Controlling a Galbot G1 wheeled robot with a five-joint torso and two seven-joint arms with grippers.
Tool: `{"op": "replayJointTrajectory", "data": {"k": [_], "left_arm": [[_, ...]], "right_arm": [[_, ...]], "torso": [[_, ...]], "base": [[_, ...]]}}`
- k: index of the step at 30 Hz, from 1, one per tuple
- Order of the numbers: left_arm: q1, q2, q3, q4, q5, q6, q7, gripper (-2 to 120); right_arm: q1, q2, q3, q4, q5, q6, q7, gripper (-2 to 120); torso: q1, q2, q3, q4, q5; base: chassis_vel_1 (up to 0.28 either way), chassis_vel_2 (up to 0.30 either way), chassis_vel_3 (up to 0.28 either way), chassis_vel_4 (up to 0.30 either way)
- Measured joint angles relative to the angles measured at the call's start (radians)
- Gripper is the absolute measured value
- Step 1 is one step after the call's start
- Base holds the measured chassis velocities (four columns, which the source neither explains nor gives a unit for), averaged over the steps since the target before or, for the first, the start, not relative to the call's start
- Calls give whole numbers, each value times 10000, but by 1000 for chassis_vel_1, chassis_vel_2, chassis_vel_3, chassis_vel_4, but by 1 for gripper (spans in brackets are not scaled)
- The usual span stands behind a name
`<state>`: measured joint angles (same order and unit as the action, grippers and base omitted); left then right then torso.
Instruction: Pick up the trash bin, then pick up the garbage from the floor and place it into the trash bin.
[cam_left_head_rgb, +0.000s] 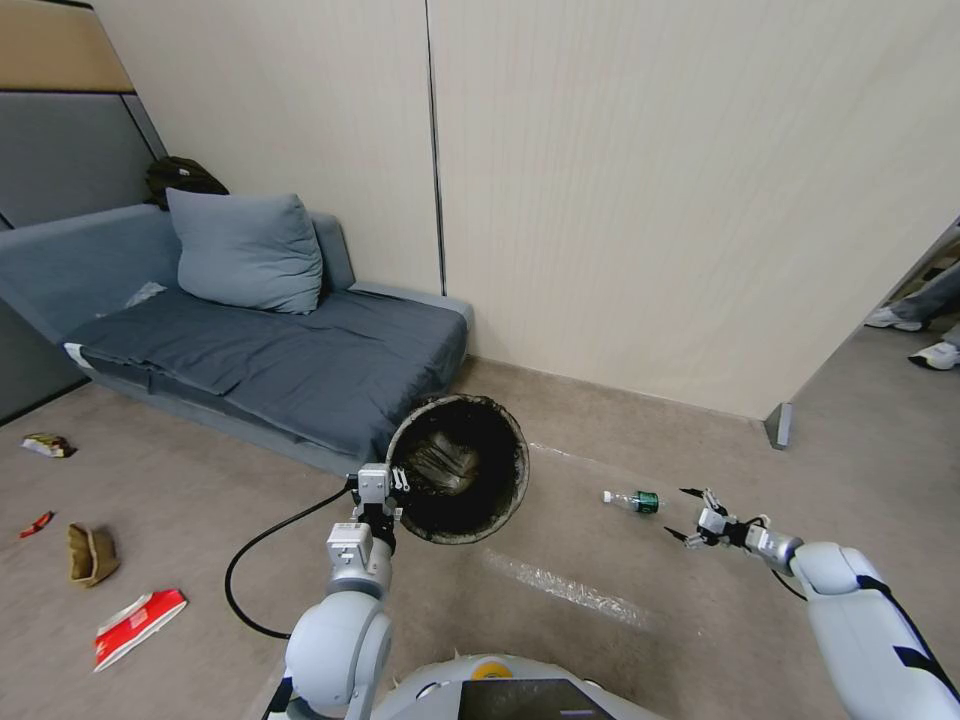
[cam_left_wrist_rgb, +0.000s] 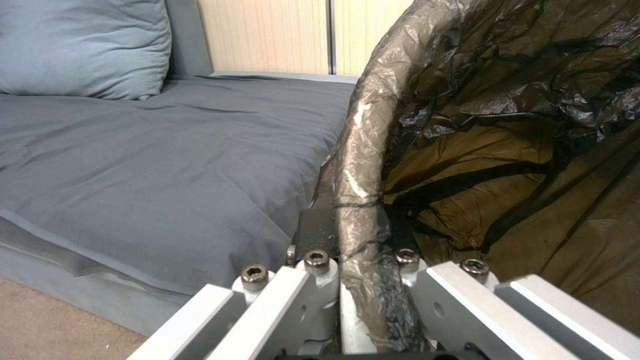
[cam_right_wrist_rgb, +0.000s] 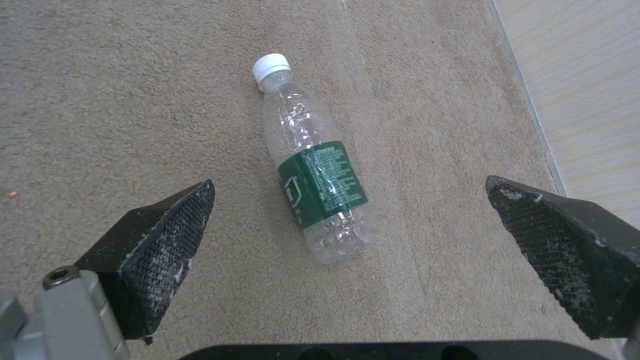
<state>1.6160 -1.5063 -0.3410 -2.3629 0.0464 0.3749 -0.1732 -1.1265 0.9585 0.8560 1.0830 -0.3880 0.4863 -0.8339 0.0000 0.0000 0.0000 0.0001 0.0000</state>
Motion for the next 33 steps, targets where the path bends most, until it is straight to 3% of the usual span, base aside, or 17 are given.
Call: {"op": "replayJointTrajectory", "data": {"k": [33], "left_arm": [[-106,51,397,176,199,25,-7,0]], "right_arm": [[1176,205,-723,-1323,-295,-259,865,100]], "torso": [[0,0,-1,2,0]], "base": [[0,0,0,0]]}}
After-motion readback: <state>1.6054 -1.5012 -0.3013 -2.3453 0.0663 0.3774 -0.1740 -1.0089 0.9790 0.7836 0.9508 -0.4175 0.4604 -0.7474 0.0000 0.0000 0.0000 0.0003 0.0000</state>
